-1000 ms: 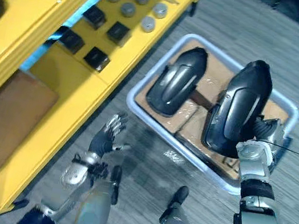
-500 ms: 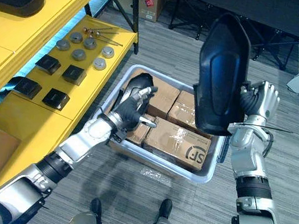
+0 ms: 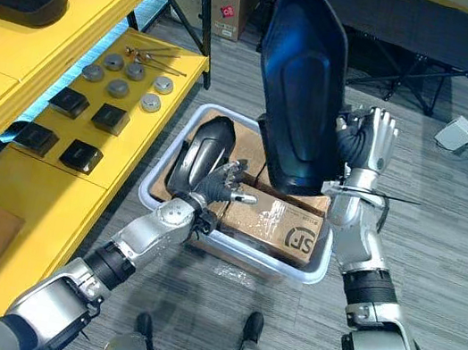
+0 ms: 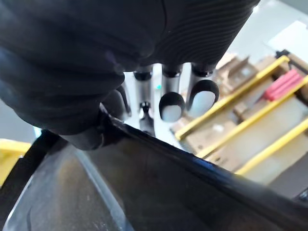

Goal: Walk over and take plastic housings, then place them on the shelf

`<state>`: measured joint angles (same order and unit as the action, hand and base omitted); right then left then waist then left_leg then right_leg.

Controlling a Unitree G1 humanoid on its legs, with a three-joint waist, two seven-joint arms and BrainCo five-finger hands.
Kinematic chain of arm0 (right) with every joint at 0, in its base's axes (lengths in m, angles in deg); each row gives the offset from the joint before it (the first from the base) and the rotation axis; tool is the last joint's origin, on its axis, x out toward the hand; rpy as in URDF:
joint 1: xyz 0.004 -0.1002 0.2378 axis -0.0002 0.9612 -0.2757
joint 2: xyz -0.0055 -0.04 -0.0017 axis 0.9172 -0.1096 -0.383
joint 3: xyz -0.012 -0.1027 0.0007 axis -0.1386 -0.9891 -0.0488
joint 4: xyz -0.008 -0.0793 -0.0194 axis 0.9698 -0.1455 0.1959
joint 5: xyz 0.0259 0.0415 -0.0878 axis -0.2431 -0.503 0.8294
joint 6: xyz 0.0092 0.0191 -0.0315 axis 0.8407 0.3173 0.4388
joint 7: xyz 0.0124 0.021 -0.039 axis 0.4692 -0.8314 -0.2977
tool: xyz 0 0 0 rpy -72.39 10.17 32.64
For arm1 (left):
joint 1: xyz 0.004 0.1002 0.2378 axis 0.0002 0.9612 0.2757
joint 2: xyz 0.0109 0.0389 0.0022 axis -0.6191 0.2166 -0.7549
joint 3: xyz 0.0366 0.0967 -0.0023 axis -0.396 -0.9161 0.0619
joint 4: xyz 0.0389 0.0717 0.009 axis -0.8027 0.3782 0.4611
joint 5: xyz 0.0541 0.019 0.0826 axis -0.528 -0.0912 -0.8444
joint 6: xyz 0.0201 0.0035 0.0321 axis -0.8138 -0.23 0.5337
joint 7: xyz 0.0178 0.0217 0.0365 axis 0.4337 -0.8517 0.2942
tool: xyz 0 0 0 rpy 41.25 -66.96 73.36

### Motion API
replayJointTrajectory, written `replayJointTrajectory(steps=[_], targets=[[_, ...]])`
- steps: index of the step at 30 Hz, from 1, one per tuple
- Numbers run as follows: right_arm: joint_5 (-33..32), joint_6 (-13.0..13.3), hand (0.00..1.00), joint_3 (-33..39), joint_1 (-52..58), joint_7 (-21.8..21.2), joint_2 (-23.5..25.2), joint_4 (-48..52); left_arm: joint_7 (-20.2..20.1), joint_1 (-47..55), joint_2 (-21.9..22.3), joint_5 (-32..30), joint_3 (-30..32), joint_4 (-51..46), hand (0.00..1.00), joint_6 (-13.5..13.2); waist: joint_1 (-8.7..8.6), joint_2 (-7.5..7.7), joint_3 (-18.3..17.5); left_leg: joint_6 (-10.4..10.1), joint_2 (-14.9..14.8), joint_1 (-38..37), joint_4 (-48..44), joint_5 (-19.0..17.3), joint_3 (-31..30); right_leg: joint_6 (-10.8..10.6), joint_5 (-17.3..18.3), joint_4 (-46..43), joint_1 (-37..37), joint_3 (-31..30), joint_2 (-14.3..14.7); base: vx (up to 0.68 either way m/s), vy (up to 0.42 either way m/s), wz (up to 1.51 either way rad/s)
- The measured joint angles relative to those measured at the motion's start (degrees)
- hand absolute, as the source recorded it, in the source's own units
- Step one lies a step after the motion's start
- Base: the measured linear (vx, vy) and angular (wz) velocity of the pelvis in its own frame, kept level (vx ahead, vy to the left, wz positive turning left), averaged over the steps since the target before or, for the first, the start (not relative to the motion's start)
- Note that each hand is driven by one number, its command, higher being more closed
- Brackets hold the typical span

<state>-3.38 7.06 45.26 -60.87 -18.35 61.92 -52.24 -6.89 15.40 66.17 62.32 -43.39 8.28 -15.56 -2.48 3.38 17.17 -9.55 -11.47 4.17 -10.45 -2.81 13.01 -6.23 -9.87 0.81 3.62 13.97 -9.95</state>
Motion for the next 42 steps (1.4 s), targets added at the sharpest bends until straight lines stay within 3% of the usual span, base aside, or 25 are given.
replayJointTrajectory(steps=[7,13,14,18,26,36,42], targets=[[-0.06,-0.11,1.00,-2.29,3.44,0.51,5.58,-0.08,6.66,-0.27,3.43,0.92,1.20,-0.09,0.00,-4.69,0.27,-0.12,-1.18,0.05,0.33,-0.17,0.07,0.03,-0.41,-0.18,-0.12,0.60,-0.92,0.34,-0.18,-0.01,0.013,0.05],[-0.39,-0.23,1.00,-3.97,6.10,2.15,7.25,-1.91,7.90,-0.02,3.83,4.97,1.91,-0.14,0.00,-7.05,0.63,-0.16,-2.11,0.38,0.92,-1.13,0.87,0.28,-0.32,-0.34,-0.20,0.94,-1.80,0.57,-0.72,0.00,0.003,0.01],[-0.62,-0.23,1.00,-4.53,6.40,2.81,7.45,-2.81,8.27,-0.01,3.90,4.98,1.87,-0.16,1.00,-7.20,0.71,-0.21,-2.62,0.48,1.13,-1.16,1.07,0.34,-0.29,-0.42,-0.26,1.05,-1.81,0.59,-0.88,0.00,0.000,0.00],[-2.98,-0.18,1.00,-5.70,8.02,5.13,8.91,-3.43,9.28,0.05,4.69,6.37,1.91,-0.20,1.00,-8.32,1.66,-0.19,-3.64,0.63,1.46,-1.66,2.16,0.92,-0.41,-0.52,-0.38,1.50,-2.21,0.98,-1.03,0.00,0.003,0.03],[-4.53,-0.12,1.00,-9.63,8.09,9.23,10.81,-3.54,10.64,2.76,4.99,10.33,2.98,0.32,1.00,-8.44,1.98,0.21,-4.12,0.48,1.65,-3.21,3.74,1.53,-0.82,-0.52,-0.40,2.43,-3.79,1.67,-0.97,0.00,0.001,0.03],[-3.93,-0.12,1.00,-11.75,8.09,10.67,10.63,0.18,6.10,3.06,2.81,18.57,2.54,2.31,1.00,-7.92,1.63,0.60,-4.92,0.47,1.91,-4.31,4.11,1.65,0.25,-0.50,-1.43,3.74,-4.36,0.41,-0.95,-0.01,0.003,-0.06],[-3.91,-0.10,1.00,-13.05,8.09,11.24,10.35,2.24,5.11,3.09,1.06,25.26,-0.12,2.77,1.00,-11.93,1.55,0.69,-5.00,0.52,1.92,-4.33,4.11,1.68,0.42,-0.37,-1.42,3.78,-4.09,0.23,-0.97,-0.03,0.000,-0.03]])
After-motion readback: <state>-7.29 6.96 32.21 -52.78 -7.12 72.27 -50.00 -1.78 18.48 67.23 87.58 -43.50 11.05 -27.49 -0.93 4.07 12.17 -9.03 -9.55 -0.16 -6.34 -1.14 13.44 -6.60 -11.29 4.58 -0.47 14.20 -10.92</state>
